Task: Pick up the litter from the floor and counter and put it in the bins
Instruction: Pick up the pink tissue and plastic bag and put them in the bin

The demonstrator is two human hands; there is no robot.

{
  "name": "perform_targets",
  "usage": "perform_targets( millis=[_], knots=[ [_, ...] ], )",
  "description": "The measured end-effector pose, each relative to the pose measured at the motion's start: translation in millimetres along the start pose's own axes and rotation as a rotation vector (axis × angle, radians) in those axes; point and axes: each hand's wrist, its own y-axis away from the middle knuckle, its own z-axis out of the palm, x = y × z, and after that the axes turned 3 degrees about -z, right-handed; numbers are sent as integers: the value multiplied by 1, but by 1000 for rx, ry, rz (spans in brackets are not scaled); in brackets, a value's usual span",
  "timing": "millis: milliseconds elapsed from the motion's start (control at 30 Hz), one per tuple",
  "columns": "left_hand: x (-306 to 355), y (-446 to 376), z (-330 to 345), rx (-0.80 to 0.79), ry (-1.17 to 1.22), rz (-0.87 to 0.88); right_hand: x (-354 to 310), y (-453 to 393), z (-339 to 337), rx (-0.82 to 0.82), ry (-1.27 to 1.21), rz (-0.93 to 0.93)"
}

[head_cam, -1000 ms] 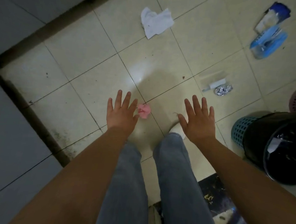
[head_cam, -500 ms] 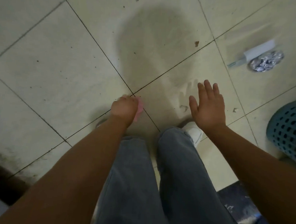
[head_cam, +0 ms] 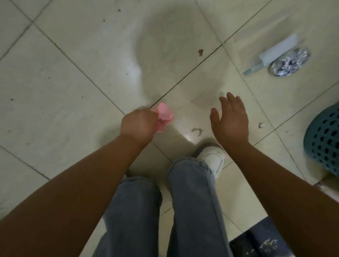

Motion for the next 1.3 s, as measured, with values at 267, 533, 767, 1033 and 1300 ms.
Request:
perform_targets(
  millis=[267, 533, 767, 1033, 1300],
  knots=[
    [94, -65, -43, 302, -45, 191, 51, -74, -52, 202, -263, 253],
    [118, -76, -53, 291, -109, 144, 56, -111, -41, 284, -437, 243],
    [126, 29, -93, 263, -164, 108, 53, 26, -87, 284, -586, 244],
    [247, 200, -148, 174, -322, 310, 121, 238, -210, 417, -761, 495],
    [380, 296, -158, 126, -299, 453, 224, 336, -274, 426, -884, 866]
  ],
)
